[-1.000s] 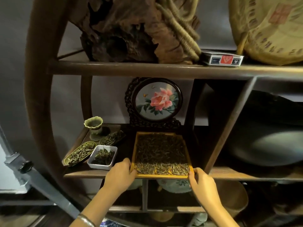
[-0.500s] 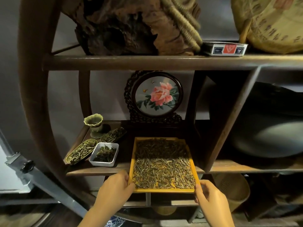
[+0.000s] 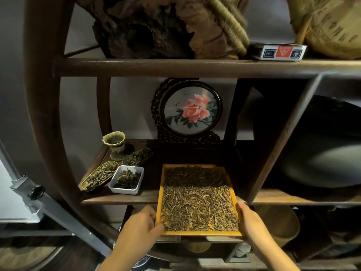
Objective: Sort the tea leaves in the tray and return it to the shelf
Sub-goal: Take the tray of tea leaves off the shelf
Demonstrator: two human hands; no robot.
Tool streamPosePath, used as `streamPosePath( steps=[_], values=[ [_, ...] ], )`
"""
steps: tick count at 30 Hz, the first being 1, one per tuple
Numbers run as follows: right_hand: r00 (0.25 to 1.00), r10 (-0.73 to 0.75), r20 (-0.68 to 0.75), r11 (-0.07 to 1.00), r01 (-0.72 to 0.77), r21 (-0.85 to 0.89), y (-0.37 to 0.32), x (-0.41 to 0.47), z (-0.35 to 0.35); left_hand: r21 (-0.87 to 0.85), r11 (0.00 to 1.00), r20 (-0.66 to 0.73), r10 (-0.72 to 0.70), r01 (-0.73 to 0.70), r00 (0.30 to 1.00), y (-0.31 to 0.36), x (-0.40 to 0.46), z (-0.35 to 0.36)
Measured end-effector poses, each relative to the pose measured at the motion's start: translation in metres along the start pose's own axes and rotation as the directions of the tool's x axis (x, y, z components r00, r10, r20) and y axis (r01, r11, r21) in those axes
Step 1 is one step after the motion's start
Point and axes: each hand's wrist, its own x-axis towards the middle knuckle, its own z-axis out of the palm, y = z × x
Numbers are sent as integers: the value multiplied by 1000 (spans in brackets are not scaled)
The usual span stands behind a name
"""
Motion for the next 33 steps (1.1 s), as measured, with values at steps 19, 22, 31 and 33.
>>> streamPosePath(
  steps=[19, 22, 31, 33],
  values=[
    [1000, 2, -26, 967, 5, 254, 6, -3, 13, -640, 581, 334, -380, 503, 863, -9, 39, 45],
    [1000, 4, -29, 957, 5, 291, 10, -2, 12, -667, 551, 337, -377, 501, 863, -10, 31, 44],
    [999, -18, 35, 942, 5, 336, 9, -11, 20, -785, 489, 245, -319, 381, 916, -34, -6, 26],
    [998, -36, 51, 933, 15, 359, 10, -16, 26, -778, 503, 205, -364, 377, 909, -37, -20, 24]
  ],
)
